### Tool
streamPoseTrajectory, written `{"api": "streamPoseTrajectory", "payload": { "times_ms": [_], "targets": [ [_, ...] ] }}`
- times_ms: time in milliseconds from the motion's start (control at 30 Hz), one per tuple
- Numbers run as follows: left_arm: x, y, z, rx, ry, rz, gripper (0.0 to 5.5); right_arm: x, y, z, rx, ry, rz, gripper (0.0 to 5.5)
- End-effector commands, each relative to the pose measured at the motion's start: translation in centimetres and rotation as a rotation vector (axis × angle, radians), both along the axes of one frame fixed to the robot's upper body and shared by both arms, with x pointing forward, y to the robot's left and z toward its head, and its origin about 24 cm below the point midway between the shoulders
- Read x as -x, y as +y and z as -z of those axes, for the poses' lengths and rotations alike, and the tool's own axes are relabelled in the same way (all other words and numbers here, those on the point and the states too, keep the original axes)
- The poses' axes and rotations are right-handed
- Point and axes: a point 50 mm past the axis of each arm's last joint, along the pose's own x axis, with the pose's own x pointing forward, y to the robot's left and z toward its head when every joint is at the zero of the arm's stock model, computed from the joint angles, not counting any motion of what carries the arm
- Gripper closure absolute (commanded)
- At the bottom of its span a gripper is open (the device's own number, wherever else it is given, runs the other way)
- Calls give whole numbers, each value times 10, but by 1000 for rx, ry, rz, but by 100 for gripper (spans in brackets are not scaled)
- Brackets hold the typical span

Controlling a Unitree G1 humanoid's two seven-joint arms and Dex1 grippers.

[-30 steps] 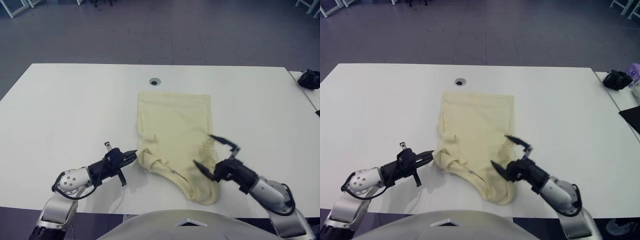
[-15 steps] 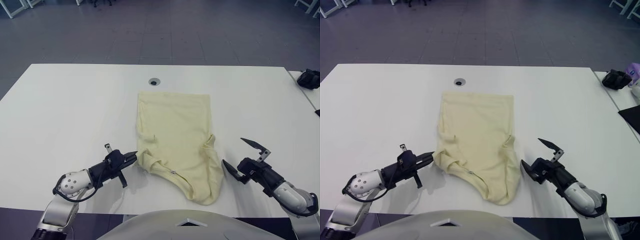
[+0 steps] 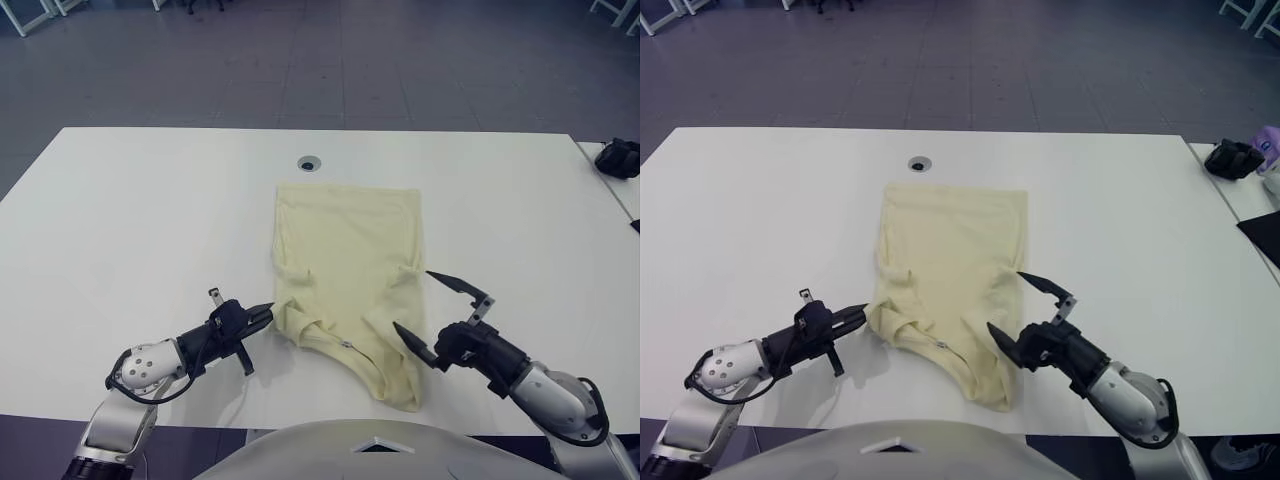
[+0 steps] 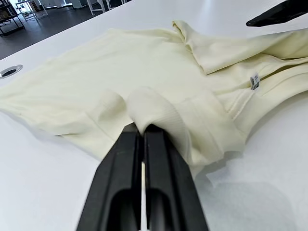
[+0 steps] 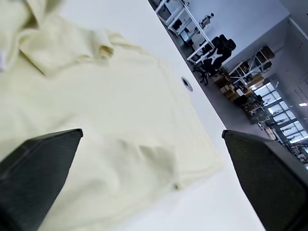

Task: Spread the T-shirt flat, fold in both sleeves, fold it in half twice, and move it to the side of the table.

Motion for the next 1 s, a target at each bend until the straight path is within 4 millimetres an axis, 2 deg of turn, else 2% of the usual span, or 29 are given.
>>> {"api": "streamPoseTrajectory", "payload": {
  "times_ms": [33,167,333,533,700,1000],
  "targets": [
    [-2,1,0,-10,-3,0,550,-4,-16,-9,1,-20,70,11],
    [0,3,0,-15,-2,-10,550,6,-39,-17,54,-22,103,11],
    [3,5,1,-15,4,-23,550,43,-54,-9,173,56,-17,11],
    [4,4,0,-14,6,-27,550,53,-63,5,271,77,-115,11],
    [3,4,0,-16,5,-20,550,58,-49,18,339,82,-284,11],
    [-2,6,-2,-25,-1,-2,550,64,-37,31,396,91,-400,11]
  ]
}}
